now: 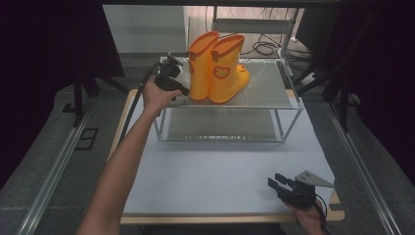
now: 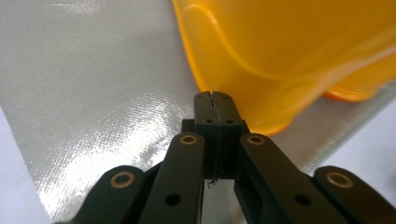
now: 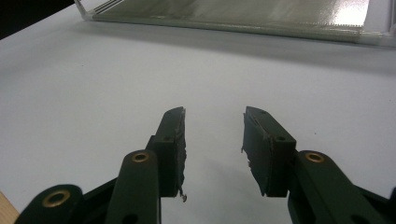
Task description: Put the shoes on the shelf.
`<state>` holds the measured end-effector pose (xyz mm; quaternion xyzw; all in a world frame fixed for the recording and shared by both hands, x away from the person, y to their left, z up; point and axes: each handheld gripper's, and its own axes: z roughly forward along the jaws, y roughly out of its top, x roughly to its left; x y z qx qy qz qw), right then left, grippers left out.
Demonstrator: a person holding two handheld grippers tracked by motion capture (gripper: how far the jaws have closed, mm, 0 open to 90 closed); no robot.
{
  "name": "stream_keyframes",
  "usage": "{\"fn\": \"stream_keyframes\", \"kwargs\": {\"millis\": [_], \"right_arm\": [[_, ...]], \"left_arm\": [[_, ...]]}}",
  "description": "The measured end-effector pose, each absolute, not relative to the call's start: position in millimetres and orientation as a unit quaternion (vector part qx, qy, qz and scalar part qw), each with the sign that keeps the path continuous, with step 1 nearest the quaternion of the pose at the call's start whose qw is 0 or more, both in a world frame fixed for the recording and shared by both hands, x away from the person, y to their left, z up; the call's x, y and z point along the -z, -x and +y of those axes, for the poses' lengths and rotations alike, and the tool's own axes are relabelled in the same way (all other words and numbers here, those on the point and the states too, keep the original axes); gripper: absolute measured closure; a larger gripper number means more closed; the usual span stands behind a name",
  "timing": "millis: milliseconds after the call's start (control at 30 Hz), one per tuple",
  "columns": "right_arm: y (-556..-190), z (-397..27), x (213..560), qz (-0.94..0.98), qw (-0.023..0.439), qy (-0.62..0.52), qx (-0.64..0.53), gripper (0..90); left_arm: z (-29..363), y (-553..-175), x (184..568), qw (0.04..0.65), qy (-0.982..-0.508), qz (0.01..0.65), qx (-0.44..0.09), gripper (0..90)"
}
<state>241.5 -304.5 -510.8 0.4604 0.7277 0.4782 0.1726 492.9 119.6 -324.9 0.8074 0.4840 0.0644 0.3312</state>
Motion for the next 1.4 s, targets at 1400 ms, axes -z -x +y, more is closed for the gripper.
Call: {"fn": "stream_keyframes", "kwargs": {"millis": [1400], "right_arm": [[-242, -297, 513, 0.735, 0.165, -0.449, -0.48, 58.2]], "left_arm": [[62, -477, 317, 0.334, -0.841, 0.422, -0.046, 90.0]]}}
